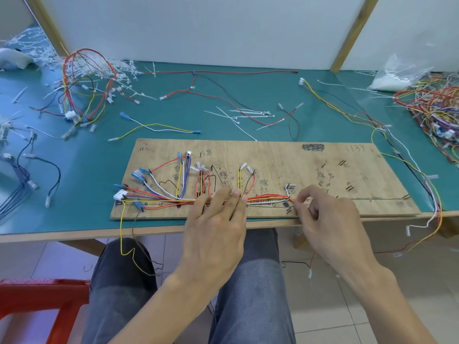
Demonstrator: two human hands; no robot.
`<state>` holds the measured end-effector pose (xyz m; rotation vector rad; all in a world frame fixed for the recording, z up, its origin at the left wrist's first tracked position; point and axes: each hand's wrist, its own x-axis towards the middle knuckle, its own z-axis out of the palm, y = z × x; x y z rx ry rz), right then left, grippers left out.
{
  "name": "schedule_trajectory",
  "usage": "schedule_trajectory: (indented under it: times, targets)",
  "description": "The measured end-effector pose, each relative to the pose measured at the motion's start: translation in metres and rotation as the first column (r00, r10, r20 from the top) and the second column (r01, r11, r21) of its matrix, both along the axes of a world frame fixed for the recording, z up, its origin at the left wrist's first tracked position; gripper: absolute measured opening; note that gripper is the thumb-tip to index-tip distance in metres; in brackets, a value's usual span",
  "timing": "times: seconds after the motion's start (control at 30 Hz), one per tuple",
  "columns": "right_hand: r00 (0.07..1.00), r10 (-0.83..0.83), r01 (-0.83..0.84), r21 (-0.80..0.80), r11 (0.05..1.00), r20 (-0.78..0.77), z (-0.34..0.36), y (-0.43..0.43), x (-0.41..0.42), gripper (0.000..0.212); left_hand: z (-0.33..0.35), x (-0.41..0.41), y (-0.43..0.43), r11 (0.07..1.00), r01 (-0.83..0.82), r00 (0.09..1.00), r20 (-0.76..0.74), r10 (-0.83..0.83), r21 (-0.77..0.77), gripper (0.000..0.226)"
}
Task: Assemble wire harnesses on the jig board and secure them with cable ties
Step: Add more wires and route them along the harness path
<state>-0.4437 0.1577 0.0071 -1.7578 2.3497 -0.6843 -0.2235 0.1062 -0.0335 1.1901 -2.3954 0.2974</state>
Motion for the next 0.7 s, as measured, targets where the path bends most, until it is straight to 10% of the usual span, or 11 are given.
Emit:
schedule_trajectory:
  times: [0.4,0.53,0.7]
  targets:
    - [0.986,0.031,-0.066,0.215,0.974,0.162,-0.015,0.066,0.026,0.07,0.005,-0.002,-0.008,0.997,0.029,0.998,0.047,-0.033,0.074,0.035]
    - [0.99,-0.049,0.088,0.296,0.951,-0.135,-0.014,0.079,0.034,0.041,0.01,0.0,-0.009,0.995,0.048,0.997,0.051,-0.053,0.093,0.037]
    - [0.994,-0.059,0.046,-0.143,0.989,-0.088,-0.001,0.05,0.032,0.009,0.018,0.0,-0.009,0.982,0.036,0.994,0.096,-0.055,0.186,0.041]
